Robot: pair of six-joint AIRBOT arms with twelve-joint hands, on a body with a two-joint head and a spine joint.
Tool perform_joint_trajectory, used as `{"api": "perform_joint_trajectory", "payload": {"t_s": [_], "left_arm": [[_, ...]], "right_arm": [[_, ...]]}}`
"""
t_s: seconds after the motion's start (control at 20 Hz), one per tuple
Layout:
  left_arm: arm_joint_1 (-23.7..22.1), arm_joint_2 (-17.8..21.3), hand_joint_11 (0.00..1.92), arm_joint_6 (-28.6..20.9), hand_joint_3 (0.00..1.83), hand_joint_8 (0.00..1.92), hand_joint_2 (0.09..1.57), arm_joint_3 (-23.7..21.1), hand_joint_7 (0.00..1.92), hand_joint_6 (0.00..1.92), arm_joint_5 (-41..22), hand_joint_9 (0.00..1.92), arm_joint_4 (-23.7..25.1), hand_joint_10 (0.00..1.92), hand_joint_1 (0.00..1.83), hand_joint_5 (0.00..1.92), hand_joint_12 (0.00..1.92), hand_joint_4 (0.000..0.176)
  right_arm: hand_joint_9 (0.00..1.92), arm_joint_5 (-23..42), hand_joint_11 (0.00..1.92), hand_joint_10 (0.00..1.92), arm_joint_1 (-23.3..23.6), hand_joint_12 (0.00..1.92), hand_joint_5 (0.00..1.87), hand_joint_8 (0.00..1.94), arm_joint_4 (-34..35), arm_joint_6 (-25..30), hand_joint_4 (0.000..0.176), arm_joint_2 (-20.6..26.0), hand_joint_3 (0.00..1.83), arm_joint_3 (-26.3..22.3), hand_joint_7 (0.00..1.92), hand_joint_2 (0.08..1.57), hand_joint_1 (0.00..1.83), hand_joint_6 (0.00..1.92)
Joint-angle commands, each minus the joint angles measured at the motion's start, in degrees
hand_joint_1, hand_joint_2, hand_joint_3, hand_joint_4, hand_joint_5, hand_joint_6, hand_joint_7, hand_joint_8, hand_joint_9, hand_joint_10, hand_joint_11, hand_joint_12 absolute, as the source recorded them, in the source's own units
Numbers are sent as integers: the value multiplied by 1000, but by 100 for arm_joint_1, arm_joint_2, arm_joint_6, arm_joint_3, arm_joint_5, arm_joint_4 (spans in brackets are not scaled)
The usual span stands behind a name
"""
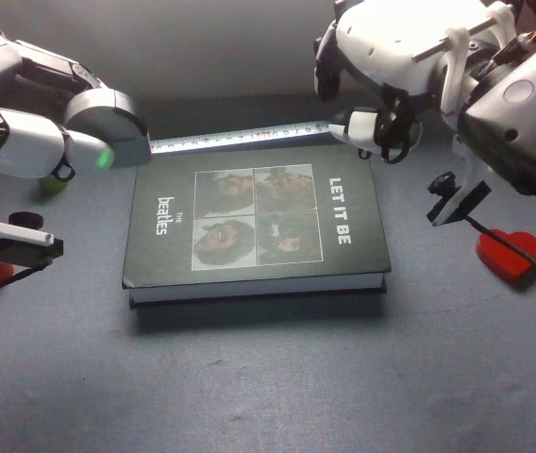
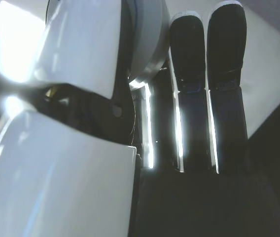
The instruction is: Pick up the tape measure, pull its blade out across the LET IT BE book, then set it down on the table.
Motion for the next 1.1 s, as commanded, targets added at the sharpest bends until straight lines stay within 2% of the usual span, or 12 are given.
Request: {"api": "perform_joint_trajectory", "payload": {"t_s": [0.0, 0.05, 0.1, 0.15, 0.2, 0.25, 0.3, 0.4, 0.45, 0.55, 0.6, 1.05], "left_arm": [[-52, 42, 883, -108, 0, 1028, 1119, 11, 945, 963, -401, 934, 155, 1258, 1378, 912, 1222, 0], [-52, 42, 883, -112, 0, 1028, 1119, 11, 944, 962, -403, 934, 151, 1259, 1378, 912, 1222, 0], [-52, 42, 882, -118, 0, 1033, 1119, 11, 944, 959, -409, 934, 145, 1258, 1378, 913, 1221, 0], [-53, 42, 882, -124, 0, 1034, 1119, 12, 944, 959, -415, 934, 137, 1258, 1378, 913, 1221, 0], [-53, 42, 881, -133, 0, 1034, 1119, 11, 944, 959, -419, 934, 124, 1258, 1378, 913, 1221, 0], [-53, 42, 880, -143, 0, 1034, 1119, 9, 944, 959, -429, 933, 116, 1258, 1378, 912, 1221, 0], [-53, 42, 879, -160, 0, 1034, 1120, 7, 944, 959, -435, 934, 110, 1258, 1378, 912, 1220, 0], [-53, 41, 878, -167, 0, 1032, 1119, 5, 944, 958, -452, 934, 81, 1257, 1378, 913, 1218, 0], [-53, 41, 878, -174, 0, 1032, 1119, 4, 945, 957, -462, 935, 61, 1256, 1378, 913, 1218, 0], [-53, 41, 886, -201, 0, 1030, 1118, 2, 946, 955, -485, 936, 46, 1255, 1378, 915, 1218, 0], [-53, 41, 889, -205, 0, 1029, 1118, 1, 947, 954, -489, 937, 32, 1254, 1378, 915, 1218, 0], [-45, 41, 894, -225, 0, 1019, 1115, -14, 953, 946, -495, 938, 4, 1248, 1379, 921, 1199, 0]], "right_arm": [[653, 259, 251, 3, 145, 991, 859, 1, -223, -151, 0, 53, 0, -24, 717, 1073, 1015, 94], [642, 178, 249, 1, 201, 993, 875, 0, -9, -294, 0, 61, 0, -34, 713, 1071, 1014, 40], [643, 45, 249, 2, 305, 1009, 944, 3, 362, -541, 116, 71, 0, -35, 723, 1108, 1020, 803], [640, -43, 250, 1, 403, 1017, 918, 1, 686, -728, 164, 82, 4, -35, 722, 1129, 1001, 1022], [638, -83, 250, 0, 542, 1019, 914, 0, 850, -796, 174, 105, 4, -36, 716, 1133, 998, 1064], [629, -91, 249, 0, 608, 1019, 913, 0, 888, -839, 173, 115, 3, -35, 711, 1134, 998, 1074], [617, -134, 242, 4, 696, 1014, 755, 3, 1009, -964, 9, 120, 0, -33, 701, 1083, 1011, 493], [598, -239, 245, 4, 791, 992, 862, 0, 1296, -1145, 0, 114, 0, -26, 682, 1068, 1011, 98], [598, -243, 247, 3, 794, 990, 897, 0, 1292, -1148, 23, 96, 0, -14, 666, 1067, 1012, 43], [598, -255, 240, 2, 769, 988, 869, 0, 1292, -1145, 0, 31, 0, 66, 654, 1066, 1013, 11], [593, -270, 231, 0, 765, 985, 874, 0, 1293, -1143, 14, -9, 0, 113, 645, 1066, 1015, 11], [585, -249, 220, 2, 485, 993, 708, 2, 1028, -1105, 0, -148, 1, 290, 634, 1069, 1022, 14]]}}
